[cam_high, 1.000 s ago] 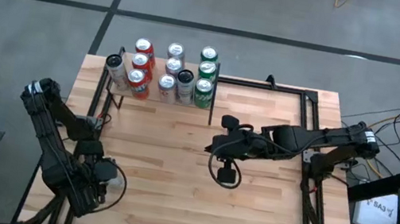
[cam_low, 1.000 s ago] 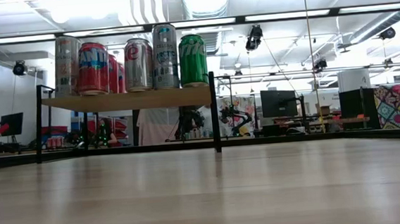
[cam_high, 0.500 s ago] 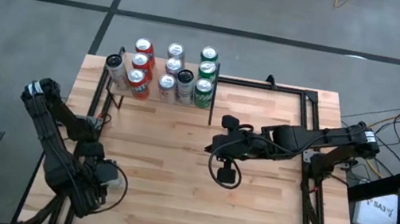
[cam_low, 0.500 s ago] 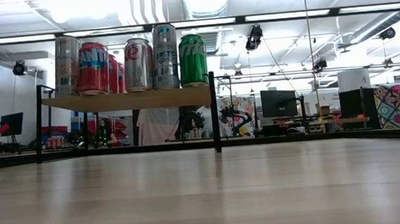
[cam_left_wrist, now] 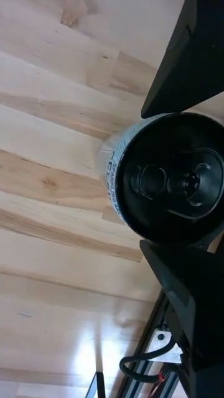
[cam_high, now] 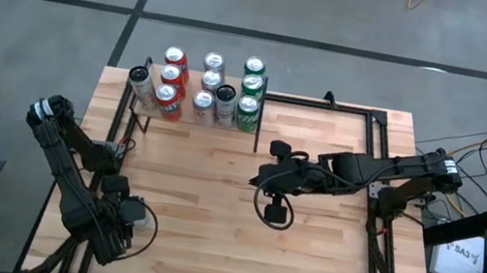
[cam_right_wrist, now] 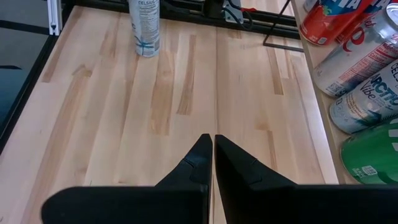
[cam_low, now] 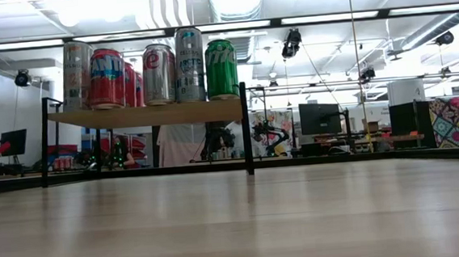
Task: Place canned beverage on shelf
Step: Put the white and blue soda can aligned with the other white and blue soda can on the shelf
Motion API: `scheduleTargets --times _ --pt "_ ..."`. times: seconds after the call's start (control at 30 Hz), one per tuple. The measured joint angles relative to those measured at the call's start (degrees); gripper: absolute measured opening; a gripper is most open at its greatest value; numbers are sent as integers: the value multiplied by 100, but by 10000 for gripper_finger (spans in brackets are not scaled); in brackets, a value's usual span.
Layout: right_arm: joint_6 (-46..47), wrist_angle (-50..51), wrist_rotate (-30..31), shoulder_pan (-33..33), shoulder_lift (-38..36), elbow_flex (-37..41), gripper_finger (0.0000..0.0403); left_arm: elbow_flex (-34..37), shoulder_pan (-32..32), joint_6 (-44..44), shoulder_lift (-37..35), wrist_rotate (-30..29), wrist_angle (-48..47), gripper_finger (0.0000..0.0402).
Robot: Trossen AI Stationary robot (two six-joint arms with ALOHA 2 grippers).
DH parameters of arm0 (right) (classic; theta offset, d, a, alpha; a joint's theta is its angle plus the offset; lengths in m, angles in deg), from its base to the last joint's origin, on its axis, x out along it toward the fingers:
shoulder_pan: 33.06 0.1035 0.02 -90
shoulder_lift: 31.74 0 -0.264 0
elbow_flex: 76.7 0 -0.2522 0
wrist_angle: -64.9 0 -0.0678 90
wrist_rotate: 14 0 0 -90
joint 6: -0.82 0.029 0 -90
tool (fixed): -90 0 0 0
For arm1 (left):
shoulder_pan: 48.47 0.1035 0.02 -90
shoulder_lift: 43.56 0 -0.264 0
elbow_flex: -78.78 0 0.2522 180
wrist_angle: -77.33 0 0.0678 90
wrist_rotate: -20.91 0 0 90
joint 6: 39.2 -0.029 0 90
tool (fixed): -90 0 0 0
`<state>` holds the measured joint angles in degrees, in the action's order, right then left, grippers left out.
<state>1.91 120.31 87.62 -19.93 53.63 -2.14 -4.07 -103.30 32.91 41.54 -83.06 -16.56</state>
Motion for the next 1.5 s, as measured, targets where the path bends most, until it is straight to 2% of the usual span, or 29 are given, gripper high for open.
scheduleTargets --times 0.1,0.27,0.5,0.63,0.77,0.93,1.17,1.33,1.5 --pt "1 -2 0 0 -1 0 9 25 0 0 0 -1 15 300" --pt "-1 -15 0 0 -1 45 9 -11 -2 -79 -7 -2 3 253" --pt "2 -68 2 0 1 350 9 -405 0 -132 0 -99 -65 253" --pt "44 -332 4 0 2 630 9 -828 33 -221 0 -525 -126 253" --pt "39 -643 4 0 5 904 9 -1303 227 -428 0 -1187 -131 253" --pt "0 -1048 0 0 22 1187 9 -1739 652 -1057 0 -1801 -131 253" --pt "-175 -2045 -6 0 138 1641 11 -1791 1413 -2592 0 -1989 388 253" --pt "-156 -2426 -384 -2 355 1640 51 -1622 1908 -3706 0 -2004 847 253" --pt "-64 -2630 -417 0 655 1514 136 -1507 2299 -4091 0 -1999 1187 253"
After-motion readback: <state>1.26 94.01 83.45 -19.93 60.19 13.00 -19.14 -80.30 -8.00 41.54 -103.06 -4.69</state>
